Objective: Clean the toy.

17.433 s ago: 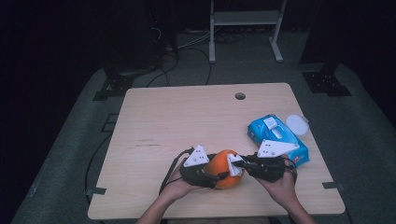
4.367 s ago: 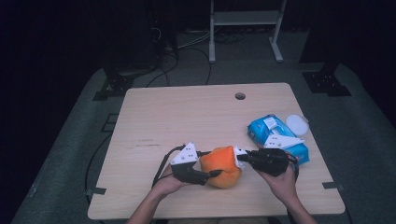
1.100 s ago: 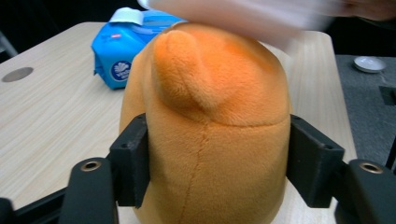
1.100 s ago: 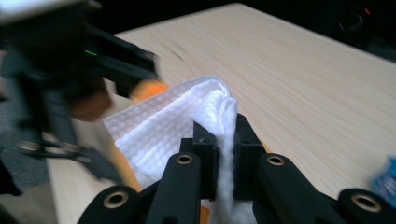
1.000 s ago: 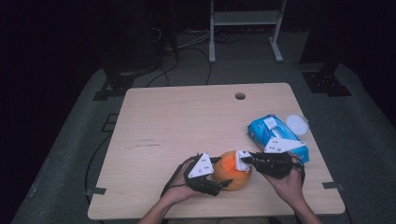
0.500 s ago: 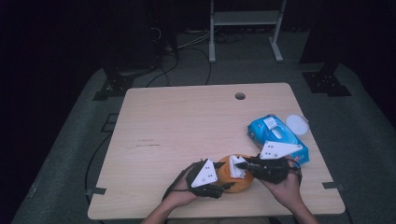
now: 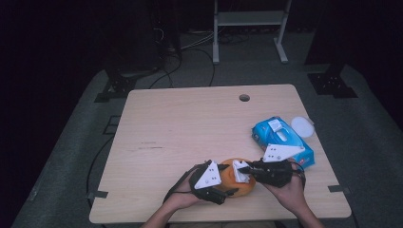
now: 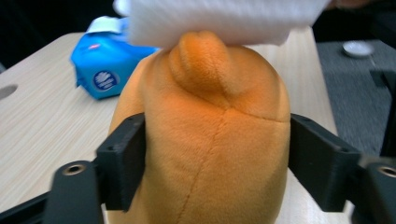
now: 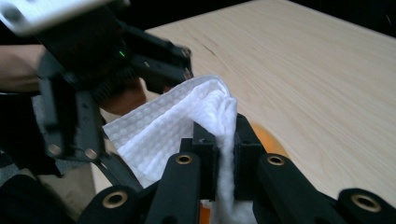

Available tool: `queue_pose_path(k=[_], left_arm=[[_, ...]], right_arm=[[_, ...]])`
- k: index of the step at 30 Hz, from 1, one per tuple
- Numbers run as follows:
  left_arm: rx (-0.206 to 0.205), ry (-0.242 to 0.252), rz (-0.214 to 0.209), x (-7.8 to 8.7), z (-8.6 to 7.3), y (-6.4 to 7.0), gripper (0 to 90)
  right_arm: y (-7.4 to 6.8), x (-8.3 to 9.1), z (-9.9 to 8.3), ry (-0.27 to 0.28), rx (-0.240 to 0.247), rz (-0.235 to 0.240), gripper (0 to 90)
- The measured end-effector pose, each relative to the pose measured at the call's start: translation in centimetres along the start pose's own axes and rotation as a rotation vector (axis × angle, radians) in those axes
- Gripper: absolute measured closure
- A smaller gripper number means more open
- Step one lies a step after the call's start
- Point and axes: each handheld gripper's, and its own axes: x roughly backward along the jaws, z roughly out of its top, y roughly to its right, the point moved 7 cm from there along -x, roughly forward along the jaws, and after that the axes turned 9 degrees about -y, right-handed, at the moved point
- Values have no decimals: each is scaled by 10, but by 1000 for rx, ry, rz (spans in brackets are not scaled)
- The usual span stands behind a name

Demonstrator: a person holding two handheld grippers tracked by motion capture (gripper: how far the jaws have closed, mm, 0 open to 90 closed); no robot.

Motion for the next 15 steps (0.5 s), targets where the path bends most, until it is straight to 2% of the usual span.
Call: queue_pose_path(k=[2,5,8,11,13,15], left_arm=[[-37,-12,1,-2,0,5,289],[-42,-15,6,0,-1,5,301],[-31,-5,1,0,-3,5,302],[-28,-3,2,-1,-3,4,299],[-23,-1,-2,-1,-4,3,296],[-21,0,-5,-1,-5,3,290]], right_arm=[[-5,-2,2,-4,25,-5,824],[-3,-5,1,-22,36,-15,824],[18,-3,-11,-49,1,-73,824],[34,-1,-24,-75,-46,-89,824],[38,1,-26,-78,-56,-92,824],[35,2,-25,-73,-53,-83,824]])
